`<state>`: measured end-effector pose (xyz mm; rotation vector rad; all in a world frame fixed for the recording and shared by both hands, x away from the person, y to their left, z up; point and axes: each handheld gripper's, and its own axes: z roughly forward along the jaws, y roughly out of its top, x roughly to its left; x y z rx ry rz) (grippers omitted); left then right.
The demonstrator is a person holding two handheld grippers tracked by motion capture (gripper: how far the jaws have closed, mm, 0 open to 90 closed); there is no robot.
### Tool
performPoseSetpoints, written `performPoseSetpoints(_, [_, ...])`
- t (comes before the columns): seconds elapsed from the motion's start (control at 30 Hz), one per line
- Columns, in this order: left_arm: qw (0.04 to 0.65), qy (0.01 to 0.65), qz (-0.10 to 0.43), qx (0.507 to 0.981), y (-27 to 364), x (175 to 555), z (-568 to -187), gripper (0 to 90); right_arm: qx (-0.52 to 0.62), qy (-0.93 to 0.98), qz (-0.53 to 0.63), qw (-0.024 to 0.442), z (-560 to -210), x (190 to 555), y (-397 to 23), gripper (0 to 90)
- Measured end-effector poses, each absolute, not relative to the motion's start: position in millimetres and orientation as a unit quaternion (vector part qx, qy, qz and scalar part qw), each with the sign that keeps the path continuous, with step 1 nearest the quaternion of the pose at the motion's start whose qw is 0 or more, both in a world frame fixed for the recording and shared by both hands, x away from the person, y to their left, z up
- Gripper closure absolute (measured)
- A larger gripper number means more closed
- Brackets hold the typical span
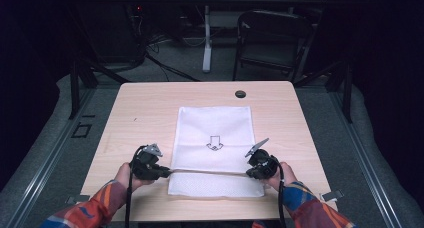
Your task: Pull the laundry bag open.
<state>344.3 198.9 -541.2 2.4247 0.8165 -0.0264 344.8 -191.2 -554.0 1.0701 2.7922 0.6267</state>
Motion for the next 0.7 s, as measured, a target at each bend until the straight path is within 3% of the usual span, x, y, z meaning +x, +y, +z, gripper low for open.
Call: performPoseSetpoints(0.7, [0.277,0.322,-0.004,0.905,204.9,348.1,-541.3,81.5,0.342,0.917,0.2,0.051,-553.4,347.5,-191.4,90.0])
